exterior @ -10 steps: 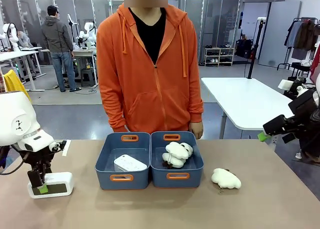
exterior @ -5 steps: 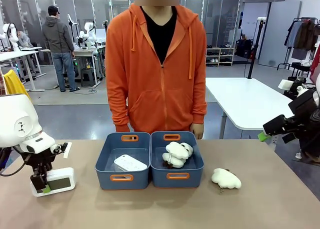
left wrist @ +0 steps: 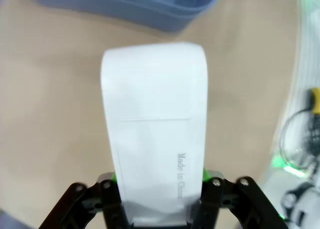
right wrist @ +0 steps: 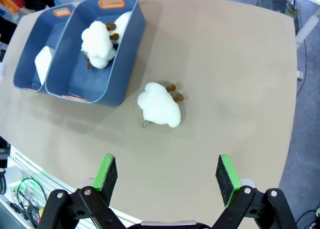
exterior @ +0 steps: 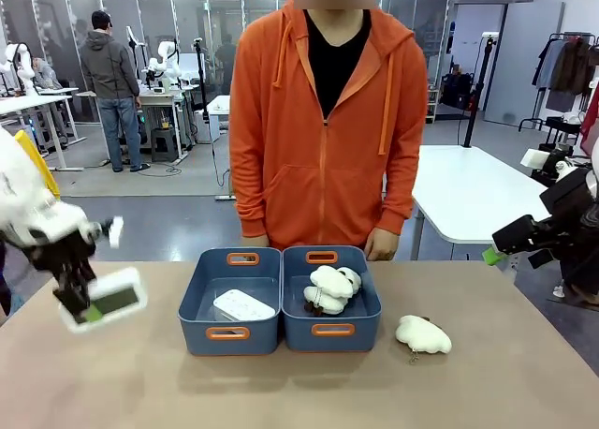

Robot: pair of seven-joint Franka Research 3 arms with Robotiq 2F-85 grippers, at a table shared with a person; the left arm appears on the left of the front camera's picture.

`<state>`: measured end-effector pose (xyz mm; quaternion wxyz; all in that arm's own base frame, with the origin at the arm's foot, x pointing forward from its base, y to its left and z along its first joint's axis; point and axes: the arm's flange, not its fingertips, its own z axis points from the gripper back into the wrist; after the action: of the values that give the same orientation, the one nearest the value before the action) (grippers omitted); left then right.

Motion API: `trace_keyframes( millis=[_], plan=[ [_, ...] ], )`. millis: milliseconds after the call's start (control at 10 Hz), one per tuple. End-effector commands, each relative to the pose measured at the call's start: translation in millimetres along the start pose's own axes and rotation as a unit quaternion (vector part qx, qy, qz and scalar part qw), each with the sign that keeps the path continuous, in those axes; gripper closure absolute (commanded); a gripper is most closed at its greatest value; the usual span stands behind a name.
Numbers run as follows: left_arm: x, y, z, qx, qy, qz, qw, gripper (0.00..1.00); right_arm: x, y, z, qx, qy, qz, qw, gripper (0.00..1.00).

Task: Sort the digital clocks into the basket.
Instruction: Pick up the Digital clock from the table and place it into the empty Plastic storage basket.

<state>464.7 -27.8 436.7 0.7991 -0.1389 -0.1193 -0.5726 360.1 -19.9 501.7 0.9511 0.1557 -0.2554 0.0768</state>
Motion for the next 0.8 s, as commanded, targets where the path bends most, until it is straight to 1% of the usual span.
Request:
trace_keyframes(
  millis=[0,100,200,300,400,500,600,700],
  plan=[
    [12,-17,74,-0.019,-0.092,0.008,0.996,1.00,0,1,-1,-0.005,0.001,-0.005,1.000,0.00],
    [21,-27,86,-0.013,-0.113,0.017,0.993,1.00,0,1,-1,-0.005,0.001,-0.005,1.000,0.00],
    [33,-37,87,-0.004,-0.126,0.032,0.991,1.00,0,1,-1,-0.005,0.001,-0.005,1.000,0.00],
    [56,-49,81,0.008,-0.142,0.060,0.988,1.00,0,1,-1,-0.005,0.001,-0.005,1.000,0.00],
    [84,-55,67,0.045,-0.153,0.118,0.980,1.00,0,1,-1,-0.005,0.001,-0.005,1.000,0.00],
    [110,-60,46,0.078,-0.150,0.149,0.974,1.00,0,1,-1,-0.005,0.001,-0.005,1.000,0.00],
    [133,-59,23,0.112,-0.137,0.167,0.970,1.00,0,1,-1,-0.005,0.001,-0.005,1.000,0.00],
    [152,-53,0,0.127,-0.131,0.202,0.962,1.00,0,1,-1,-0.005,0.001,-0.005,1.000,0.00]
  ],
)
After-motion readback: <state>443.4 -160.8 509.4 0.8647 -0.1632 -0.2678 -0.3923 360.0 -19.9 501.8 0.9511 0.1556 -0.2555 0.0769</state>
